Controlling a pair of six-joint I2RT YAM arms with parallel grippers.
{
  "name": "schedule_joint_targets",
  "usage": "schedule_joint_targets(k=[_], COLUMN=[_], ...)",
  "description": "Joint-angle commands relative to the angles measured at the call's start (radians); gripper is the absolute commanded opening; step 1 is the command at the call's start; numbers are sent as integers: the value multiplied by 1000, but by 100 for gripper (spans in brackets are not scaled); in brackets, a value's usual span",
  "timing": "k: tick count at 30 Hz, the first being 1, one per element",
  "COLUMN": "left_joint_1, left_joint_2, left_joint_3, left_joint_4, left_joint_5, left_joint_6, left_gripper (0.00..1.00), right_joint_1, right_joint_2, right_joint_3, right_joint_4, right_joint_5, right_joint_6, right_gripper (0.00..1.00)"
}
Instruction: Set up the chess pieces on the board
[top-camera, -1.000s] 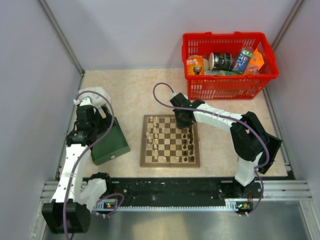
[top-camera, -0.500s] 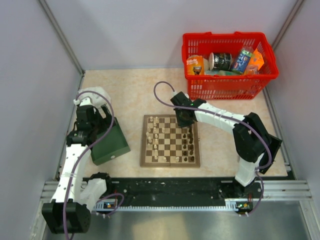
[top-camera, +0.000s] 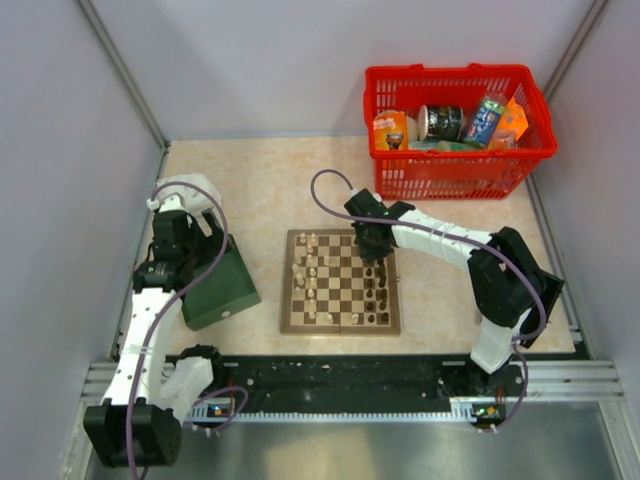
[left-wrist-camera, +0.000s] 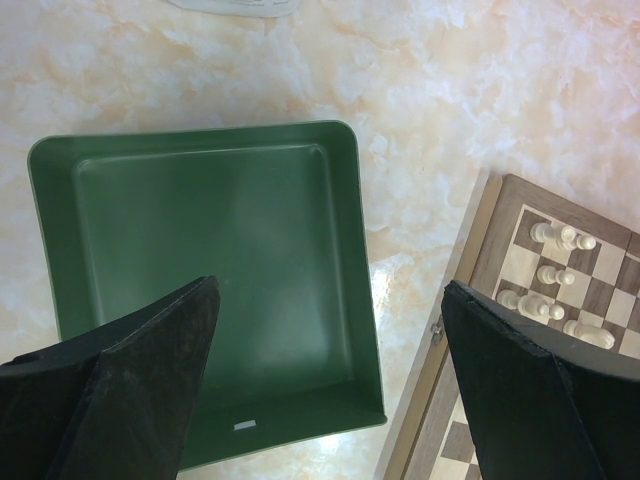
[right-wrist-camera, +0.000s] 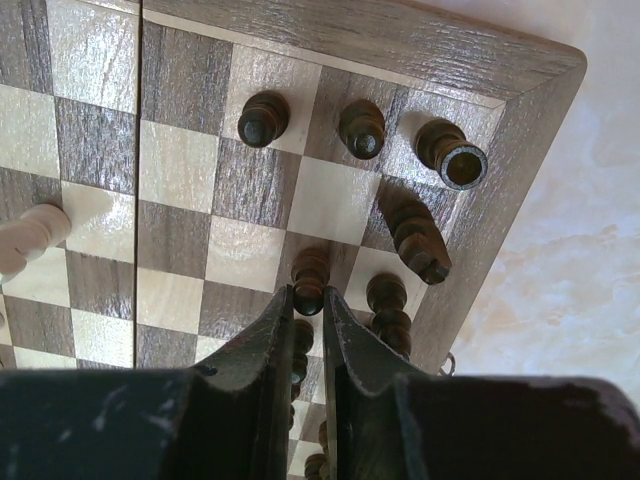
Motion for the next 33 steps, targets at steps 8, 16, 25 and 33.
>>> schedule_joint_targets(k=[8,16,25,33], left_joint_1=[-2,-4,-4,-4], left_joint_2=[9,9,15,0], left_joint_3=[4,4,18,26], left_joint_4=[32,31,34,15], left_joint_5=[12,15,12,-13], left_joint_6=[-18,-21,-12,-1], left_gripper=[98,98,98,98], right_joint_1=[-6,-6,-8,-8], right_joint_2=[-52,-57,-71,-46], right_joint_3=[-17,8,87,161], right_joint_4=[12,13,9,2], right_joint_5=[-5,-26,-57,-37], right_joint_6=[-3,-14,-39,-54], right_gripper=[17,30,40,61])
